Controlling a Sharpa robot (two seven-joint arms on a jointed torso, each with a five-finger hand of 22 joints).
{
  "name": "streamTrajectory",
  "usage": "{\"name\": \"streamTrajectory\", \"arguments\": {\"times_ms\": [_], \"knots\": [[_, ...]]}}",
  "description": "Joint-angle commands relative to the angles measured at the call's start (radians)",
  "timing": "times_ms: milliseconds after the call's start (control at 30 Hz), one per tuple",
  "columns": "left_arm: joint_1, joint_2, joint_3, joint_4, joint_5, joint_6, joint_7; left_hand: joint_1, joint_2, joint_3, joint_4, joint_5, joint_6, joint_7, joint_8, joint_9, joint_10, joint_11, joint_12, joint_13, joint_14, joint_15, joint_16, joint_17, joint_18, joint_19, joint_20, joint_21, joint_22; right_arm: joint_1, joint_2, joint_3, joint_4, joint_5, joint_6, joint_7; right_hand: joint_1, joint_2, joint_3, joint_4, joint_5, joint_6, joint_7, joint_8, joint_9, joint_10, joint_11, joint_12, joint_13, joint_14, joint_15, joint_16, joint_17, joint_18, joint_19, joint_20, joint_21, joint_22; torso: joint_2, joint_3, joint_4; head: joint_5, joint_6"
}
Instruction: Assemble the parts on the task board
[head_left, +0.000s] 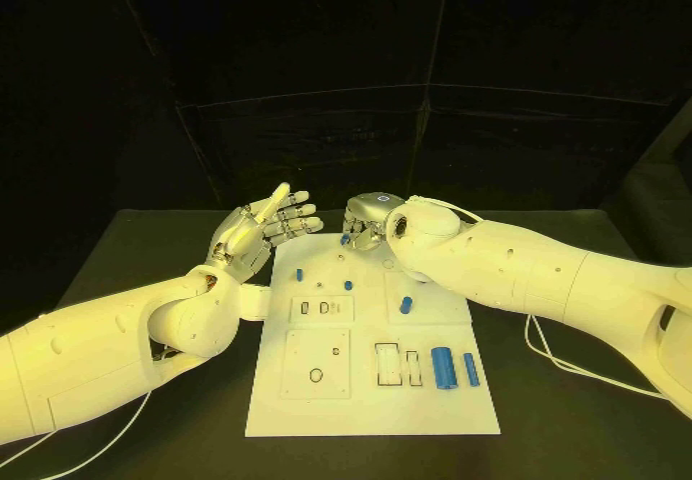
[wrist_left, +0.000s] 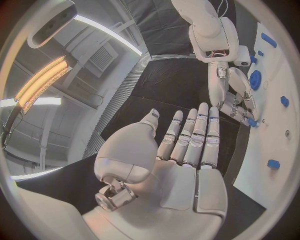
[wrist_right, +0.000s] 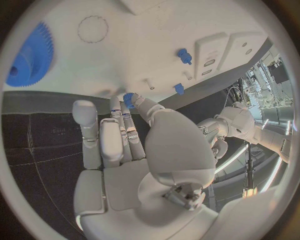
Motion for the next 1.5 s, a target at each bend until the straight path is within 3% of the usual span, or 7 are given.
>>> {"name": "streamTrajectory", "arguments": {"times_ms": [33, 367, 667, 800, 867, 1067, 1500], "knots": [[0.002, 0.001, 0.001, 0.001, 0.001, 0.014, 0.026, 0.005, 0.005, 0.007, -0.002, 0.002, 0.003, 0.087, 0.005, 0.001, 0.008, 0.0, 0.004, 0.001, 0.008, 0.0, -0.003, -0.001, 0.017, 0.007, 0.001, 0.002, -0.002, 0.002, 0.004, 0.001, -0.005, -0.008, 0.005, -0.004, -0.003, -0.02, -0.006, 0.01, -0.007, -0.021, 0.005, -0.003, -0.005, -0.02, 0.004, -0.003, -0.001, 0.026, 0.008, -0.006, -0.003, -0.011, -0.001, 0.001, 0.003, -0.002, 0.0, -0.0003, -0.0009, 0.001, 0.0], [0.003, 0.001, 0.001, -0.003, 0.001, 0.013, 0.026, 0.006, 0.005, 0.007, -0.002, 0.002, 0.003, 0.087, 0.005, 0.001, 0.008, 0.0, 0.004, 0.001, 0.008, 0.0, -0.003, -0.001, 0.017, 0.007, 0.001, 0.002, -0.002, 0.002, -0.014, 0.001, 0.003, 0.014, -0.048, -0.002, -0.008, -0.061, -0.108, 0.047, -0.056, -0.244, 0.025, -0.005, -0.008, -0.097, 0.023, 0.004, 0.006, 0.022, 0.025, -0.012, -0.029, -0.007, -0.022, 0.019, -0.008, -0.025, 0.0, 0.0018, -0.0028, 0.003, 0.0], [0.003, -0.009, 0.001, -0.007, 0.001, 0.019, 0.035, 0.007, 0.003, 0.008, -0.004, 0.001, 0.002, 0.086, 0.005, 0.001, 0.007, 0.0, 0.004, 0.001, 0.008, 0.0, -0.004, -0.002, 0.017, 0.008, 0.001, 0.002, -0.002, 0.013, -0.178, 0.002, 0.162, 0.157, -0.17, 0.005, 0.036, -0.048, -0.142, 0.052, 0.013, -0.144, 0.016, 0.025, 0.006, 0.053, -0.001, 0.092, 0.049, 0.028, 0.007, 0.01, -0.002, -0.013, 0.013, 0.015, 0.027, 0.029, -0.004, 0.0034, -0.0159, 0.003, 0.007], [0.003, -0.013, 0.001, -0.008, 0.001, 0.018, 0.036, 0.007, 0.003, 0.008, -0.004, 0.001, 0.002, 0.086, 0.005, 0.001, 0.007, 0.0, 0.004, 0.001, 0.008, 0.0, -0.004, -0.002, 0.017, 0.008, 0.001, 0.002, -0.002, 0.025, -0.265, 0.003, 0.236, 0.232, -0.141, -0.016, 0.027, -0.071, -0.196, 0.064, 0.041, -0.129, -0.02, 0.031, 0.006, 0.199, -0.042, 0.276, 0.187, 0.042, -0.031, 0.048, 0.057, -0.026, 0.057, -0.021, 0.068, 0.101, -0.007, 0.0061, -0.0242, 0.006, 0.007], [0.003, -0.014, 0.001, -0.01, 0.001, 0.017, 0.037, 0.007, 0.003, 0.008, -0.004, 0.001, 0.002, 0.086, 0.005, 0.001, 0.007, 0.0, 0.004, 0.001, 0.008, 0.0, -0.004, -0.002, 0.017, 0.008, 0.001, 0.002, -0.002, 0.029, -0.307, 0.003, 0.267, 0.254, -0.107, -0.036, 0.033, -0.053, -0.243, 0.085, 0.054, -0.13, -0.021, 0.038, 0.004, 0.175, -0.049, 0.733, 0.663, 0.055, -0.037, 0.103, 0.147, -0.039, 0.103, -0.038, 0.115, 0.187, -0.008, 0.0073, -0.0269, 0.006, 0.009], [0.003, -0.012, 0.001, -0.017, 0.006, 0.019, 0.037, 0.007, 0.003, 0.008, -0.004, 0.001, 0.002, 0.086, 0.005, 0.001, 0.007, 0.0, 0.004, 0.001, 0.008, 0.0, -0.004, -0.002, 0.017, 0.008, 0.001, 0.002, -0.002, 0.033, -0.374, 0.003, 0.299, 0.265, -0.015, -0.081, 0.028, -0.046, -0.355, 0.147, 0.054, -0.171, -0.007, 0.051, 0.001, 0.22, -0.023, 1.25, 1.211, 0.072, -0.014, 0.178, 0.291, -0.056, 0.137, -0.014, 0.162, 0.281, -0.009, 0.0103, -0.0362, 0.005, 0.011], [0.003, 0.002, 0.001, -0.033, 0.008, 0.024, 0.032, 0.008, 0.002, 0.008, -0.005, 0.001, 0.002, 0.086, 0.005, 0.001, 0.007, 0.0, 0.004, 0.001, 0.008, 0.0, -0.004, -0.002, 0.017, 0.008, 0.001, 0.002, -0.003, 0.032, -0.319, 0.002, 0.218, 0.213, 0.059, -0.082, 0.082, -0.027, -0.412, 0.169, 0.054, -0.229, 0.011, 0.054, -0.001, 0.29, -0.008, 1.418, 1.402, 0.083, 0.001, 0.214, 0.368, -0.065, 0.155, 0.005, 0.191, 0.334, -0.008, 0.0092, -0.0276, -0.006, 0.01]]}}
